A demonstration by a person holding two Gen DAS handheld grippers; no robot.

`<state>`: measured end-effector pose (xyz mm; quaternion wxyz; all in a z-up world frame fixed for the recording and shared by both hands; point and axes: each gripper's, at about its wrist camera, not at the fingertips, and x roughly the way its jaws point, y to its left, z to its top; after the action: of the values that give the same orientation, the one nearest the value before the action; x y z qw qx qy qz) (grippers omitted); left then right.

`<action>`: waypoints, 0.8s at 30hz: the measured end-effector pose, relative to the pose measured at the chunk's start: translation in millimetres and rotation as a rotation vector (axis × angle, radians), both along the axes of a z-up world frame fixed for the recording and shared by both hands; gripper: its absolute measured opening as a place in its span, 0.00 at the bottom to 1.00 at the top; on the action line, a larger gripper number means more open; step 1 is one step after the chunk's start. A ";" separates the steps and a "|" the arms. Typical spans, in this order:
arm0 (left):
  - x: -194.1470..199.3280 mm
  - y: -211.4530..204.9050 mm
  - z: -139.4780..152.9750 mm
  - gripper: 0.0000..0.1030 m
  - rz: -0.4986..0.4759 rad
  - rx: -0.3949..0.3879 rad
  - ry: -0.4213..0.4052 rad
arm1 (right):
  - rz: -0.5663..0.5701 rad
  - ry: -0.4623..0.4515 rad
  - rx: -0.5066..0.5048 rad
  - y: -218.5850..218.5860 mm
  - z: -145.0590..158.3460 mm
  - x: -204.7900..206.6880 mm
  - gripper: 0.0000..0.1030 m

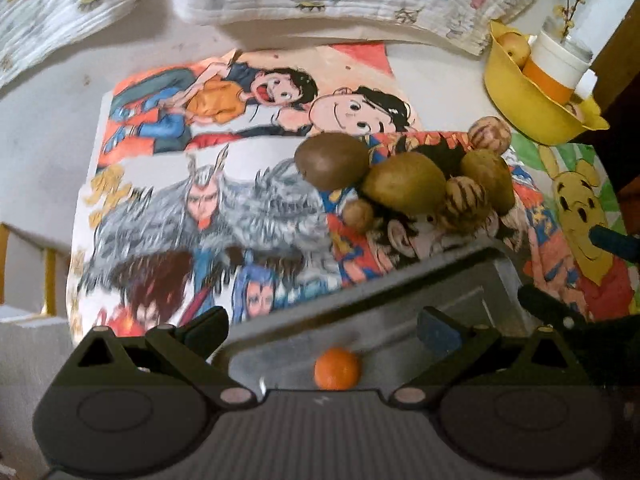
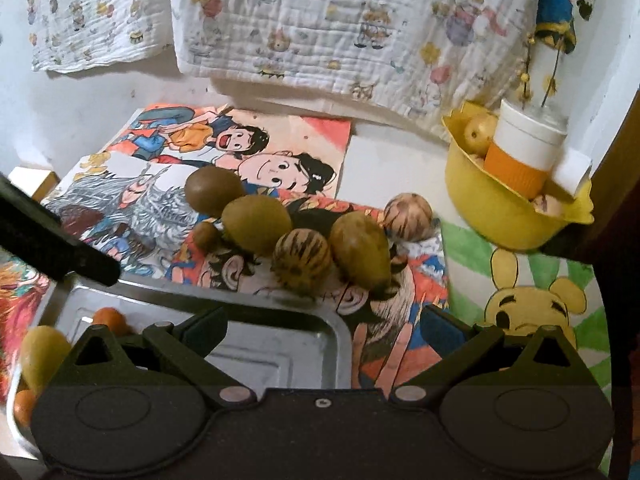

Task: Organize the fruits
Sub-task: 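Grasp a striped round fruit with the right tool while the left tool grasps a small brown fruit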

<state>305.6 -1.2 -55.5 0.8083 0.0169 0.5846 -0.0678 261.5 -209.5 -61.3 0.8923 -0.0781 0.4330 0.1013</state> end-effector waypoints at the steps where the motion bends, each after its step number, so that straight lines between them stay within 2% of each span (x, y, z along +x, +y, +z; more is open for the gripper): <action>1: 4.6 -3.4 -1.8 0.99 -0.003 0.025 -0.019 | -0.001 -0.005 -0.007 2.1 -1.9 2.3 0.99; 5: 21.7 -16.7 -9.4 0.99 -0.058 0.106 -0.071 | -0.003 -0.005 -0.040 9.3 -9.7 11.5 0.98; 8: 33.3 -21.0 -15.1 0.99 -0.097 0.115 -0.080 | 0.008 0.002 -0.087 16.0 -17.0 18.4 0.95; 12: 45.2 -22.2 -24.4 0.96 -0.141 0.107 -0.075 | 0.029 0.018 -0.119 21.6 -25.6 25.7 0.90; 14: 49.1 -22.6 -28.9 0.93 -0.164 0.103 -0.071 | 0.048 0.020 -0.132 24.8 -29.1 29.7 0.86; 16: 52.6 -22.9 -33.9 0.87 -0.185 0.093 -0.061 | 0.063 0.021 -0.143 27.3 -32.0 34.3 0.83; 24: 60.7 -22.0 -43.7 0.75 -0.222 0.032 -0.044 | 0.120 0.023 -0.166 38.6 -37.0 52.2 0.76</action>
<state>366.3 -23.2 -99.2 0.8080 0.0962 0.5624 -0.1473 313.8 -170.9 -98.3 0.8699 -0.1765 0.4449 0.1191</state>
